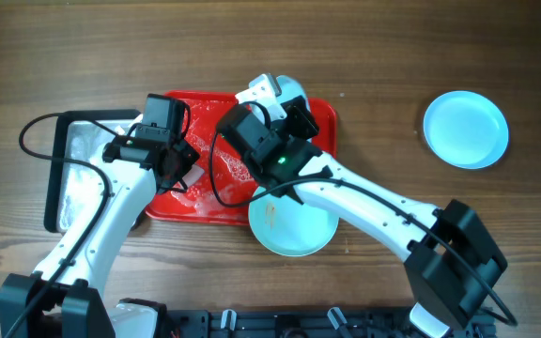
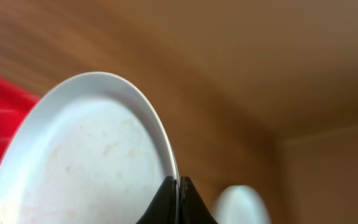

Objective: Clean dirty plates on tray and stack at the side
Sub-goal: 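Lift the scrubbed plate off the tray with the right gripper, then carry the plate right and stack it on the cleaned plate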

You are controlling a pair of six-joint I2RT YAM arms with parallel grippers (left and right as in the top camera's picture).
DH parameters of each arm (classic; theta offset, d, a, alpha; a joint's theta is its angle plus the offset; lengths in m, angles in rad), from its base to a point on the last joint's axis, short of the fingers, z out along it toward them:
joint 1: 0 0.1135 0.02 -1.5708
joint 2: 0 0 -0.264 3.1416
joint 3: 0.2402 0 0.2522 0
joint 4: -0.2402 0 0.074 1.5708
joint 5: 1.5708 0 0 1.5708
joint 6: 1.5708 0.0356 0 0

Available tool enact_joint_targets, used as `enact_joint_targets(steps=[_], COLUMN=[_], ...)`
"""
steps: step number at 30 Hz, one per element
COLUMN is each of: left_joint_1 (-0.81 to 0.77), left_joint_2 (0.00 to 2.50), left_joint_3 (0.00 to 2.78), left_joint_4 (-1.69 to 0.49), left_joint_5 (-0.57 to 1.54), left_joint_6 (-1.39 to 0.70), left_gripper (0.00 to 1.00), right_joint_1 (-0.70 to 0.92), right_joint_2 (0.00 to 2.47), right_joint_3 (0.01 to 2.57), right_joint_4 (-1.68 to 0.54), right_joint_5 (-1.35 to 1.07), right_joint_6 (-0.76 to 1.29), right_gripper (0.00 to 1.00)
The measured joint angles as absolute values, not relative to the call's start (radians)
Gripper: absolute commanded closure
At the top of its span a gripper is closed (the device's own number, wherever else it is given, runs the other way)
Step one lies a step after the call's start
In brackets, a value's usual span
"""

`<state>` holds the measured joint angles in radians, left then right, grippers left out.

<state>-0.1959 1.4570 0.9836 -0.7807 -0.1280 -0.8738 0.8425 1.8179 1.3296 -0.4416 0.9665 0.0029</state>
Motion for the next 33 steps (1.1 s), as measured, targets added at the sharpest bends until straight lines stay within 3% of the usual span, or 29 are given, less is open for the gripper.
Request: enact_joint_targets(steps=[10,21,33], left_joint_1=[-0.196,-0.196,-0.196], left_joint_2=[1.457,1.457,1.457], left_joint_3=[0.984,0.984,0.984], left_joint_4=[-0.781,-0.781,-0.791], left_joint_5=[-0.128,-0.128,-0.121], left_joint_6=[-0.874,-0.874,-0.865], left_gripper=[0.96,0.96,0.96], right_joint_1=[0.679,0.383,0.305], right_joint_2=[1.815,1.617,1.616], right_joint_3=[1.33,1.33,1.33], right_joint_4=[-0.463,-0.539,-0.62], right_joint_5=[0.472,-0.17,-0.353], right_joint_6=[0.25,0.276,0.252], right_gripper=[0.96,0.96,0.96])
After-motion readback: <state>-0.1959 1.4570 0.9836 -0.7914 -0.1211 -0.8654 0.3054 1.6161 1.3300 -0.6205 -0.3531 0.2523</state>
